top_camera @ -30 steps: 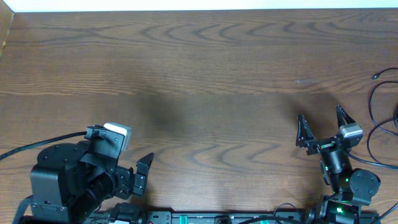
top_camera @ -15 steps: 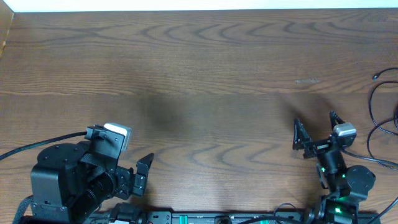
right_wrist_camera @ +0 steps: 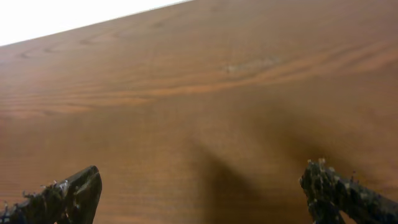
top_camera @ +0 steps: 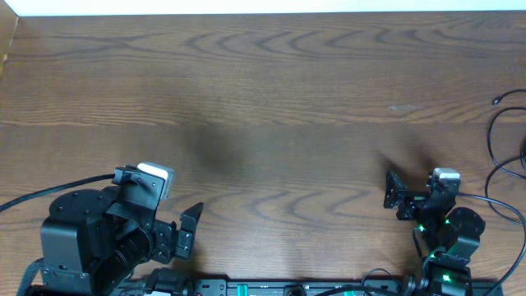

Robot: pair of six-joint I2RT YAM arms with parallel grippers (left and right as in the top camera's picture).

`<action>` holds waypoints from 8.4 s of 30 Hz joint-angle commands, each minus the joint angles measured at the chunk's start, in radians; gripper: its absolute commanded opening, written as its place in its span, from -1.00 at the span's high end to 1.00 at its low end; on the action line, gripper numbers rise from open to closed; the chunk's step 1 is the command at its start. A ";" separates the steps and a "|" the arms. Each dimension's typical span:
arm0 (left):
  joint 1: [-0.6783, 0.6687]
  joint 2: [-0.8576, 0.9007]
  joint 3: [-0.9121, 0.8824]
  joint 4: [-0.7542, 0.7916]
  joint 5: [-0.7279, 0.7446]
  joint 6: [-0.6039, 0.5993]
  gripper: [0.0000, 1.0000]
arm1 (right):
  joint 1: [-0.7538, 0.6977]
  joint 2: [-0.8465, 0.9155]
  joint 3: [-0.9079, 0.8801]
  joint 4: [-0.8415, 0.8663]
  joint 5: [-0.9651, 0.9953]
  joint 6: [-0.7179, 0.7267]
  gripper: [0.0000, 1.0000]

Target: Untangle cables

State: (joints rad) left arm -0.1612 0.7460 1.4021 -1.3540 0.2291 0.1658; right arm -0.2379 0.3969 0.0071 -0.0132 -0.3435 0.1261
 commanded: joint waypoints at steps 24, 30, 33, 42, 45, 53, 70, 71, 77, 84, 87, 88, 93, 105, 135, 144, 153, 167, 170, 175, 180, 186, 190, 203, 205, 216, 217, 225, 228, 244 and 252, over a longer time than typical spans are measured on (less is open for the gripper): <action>-0.004 0.002 0.006 -0.018 -0.013 0.016 -0.95 | 0.003 -0.005 -0.002 -0.036 0.024 0.008 -0.98; -0.004 0.002 0.006 -0.018 -0.013 0.016 -0.96 | 0.003 -0.005 -0.002 -0.036 0.024 0.008 -0.99; -0.004 0.002 0.006 -0.016 -0.013 0.016 -0.96 | 0.015 -0.025 -0.002 -0.036 0.024 0.008 -0.99; -0.004 0.002 0.006 -0.009 -0.013 0.016 -0.96 | 0.076 -0.177 -0.002 -0.035 0.024 0.008 -0.99; -0.004 0.002 0.006 -0.010 -0.013 0.016 -0.96 | 0.122 -0.245 -0.002 -0.036 0.024 0.008 -0.98; -0.004 0.002 0.006 -0.010 -0.013 0.016 -0.96 | 0.169 -0.363 -0.002 -0.035 0.024 0.008 -0.98; -0.004 0.002 0.004 0.005 0.021 0.016 -0.96 | 0.220 -0.392 -0.002 -0.035 0.024 0.008 -0.98; -0.004 0.001 0.002 0.005 0.020 0.016 -0.96 | 0.220 -0.392 -0.002 -0.035 0.024 0.008 -0.98; -0.004 -0.018 -0.086 0.151 0.069 -0.037 -0.96 | 0.220 -0.392 -0.002 -0.035 0.024 0.008 -0.98; -0.004 -0.114 -0.279 0.296 0.099 -0.149 -0.96 | 0.220 -0.392 -0.002 -0.035 0.024 0.008 -0.98; -0.004 -0.179 -0.333 0.340 0.099 -0.172 -0.95 | 0.220 -0.392 -0.002 -0.035 0.024 0.008 -0.98; -0.004 -0.199 -0.348 0.347 0.097 -0.172 -0.96 | 0.220 -0.392 -0.002 -0.035 0.024 0.008 -0.98; -0.004 -0.294 -0.431 0.343 -0.033 -0.277 -0.96 | 0.220 -0.392 -0.002 -0.035 0.024 0.008 -0.98; -0.004 -0.465 -0.698 0.470 -0.085 -0.351 -0.95 | 0.220 -0.392 -0.002 -0.035 0.024 0.008 -0.98; -0.004 -0.465 -0.980 0.803 -0.083 -0.094 -0.96 | 0.220 -0.392 -0.002 -0.035 0.024 0.008 -0.98; -0.004 -0.465 -0.980 0.803 -0.089 -0.053 -0.96 | 0.220 -0.392 -0.002 -0.035 0.024 0.008 -0.99; -0.004 -0.465 -1.041 0.849 -0.091 -0.032 -0.96 | 0.220 -0.392 -0.002 -0.035 0.024 0.008 -0.98; -0.004 -0.465 -1.134 0.927 -0.102 -0.027 -0.96 | 0.220 -0.392 -0.002 -0.035 0.024 0.008 -0.99; -0.004 -0.465 -1.136 0.930 -0.111 -0.027 -0.96 | 0.220 -0.392 -0.002 -0.035 0.024 0.008 -0.99; -0.004 -0.465 -1.137 0.930 -0.119 -0.027 -0.96 | 0.220 -0.392 -0.002 -0.035 0.024 0.008 -0.98; -0.004 -0.465 -1.137 0.930 -0.137 -0.027 -0.96 | 0.220 -0.392 -0.002 -0.035 0.024 0.008 -0.99; -0.004 -0.465 -1.167 0.951 -0.134 -0.028 -0.96 | 0.220 -0.392 -0.002 -0.035 0.024 0.008 -0.99; -0.004 -0.465 -1.214 1.018 -0.132 -0.040 -0.96 | 0.220 -0.392 -0.002 -0.035 0.024 0.008 -0.98; 0.051 -0.512 -1.268 1.124 -0.125 -0.043 -0.96 | 0.220 -0.392 -0.002 -0.035 0.024 0.008 -0.98; 0.070 -0.541 -1.268 1.123 -0.126 -0.043 -0.96 | 0.220 -0.392 -0.002 -0.035 0.024 0.008 -0.99; 0.131 -0.707 -1.268 1.045 -0.137 -0.042 -0.96 | 0.220 -0.391 -0.002 -0.035 0.024 0.008 -0.99; 0.134 -0.716 -1.268 1.041 -0.138 -0.037 -0.96 | 0.220 -0.391 -0.002 -0.035 0.024 0.008 -0.99; 0.143 -0.745 -1.268 0.953 -0.137 -0.028 -0.96 | 0.220 -0.391 -0.002 -0.035 0.024 0.008 -0.98; 0.145 -0.745 -1.270 0.939 -0.145 -0.027 -0.96 | 0.220 -0.391 -0.002 -0.035 0.024 0.008 -0.99; 0.146 -0.744 -1.277 0.921 -0.159 -0.028 -0.96 | 0.220 -0.391 -0.002 -0.035 0.024 0.008 -0.98; 0.146 -0.742 -1.277 0.921 -0.159 -0.028 -0.96 | 0.220 -0.391 -0.002 -0.035 0.024 0.008 -0.98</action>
State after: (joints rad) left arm -0.0204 0.0109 0.1398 -0.4122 0.0898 0.1314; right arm -0.0238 0.0120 0.0071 -0.0437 -0.3210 0.1265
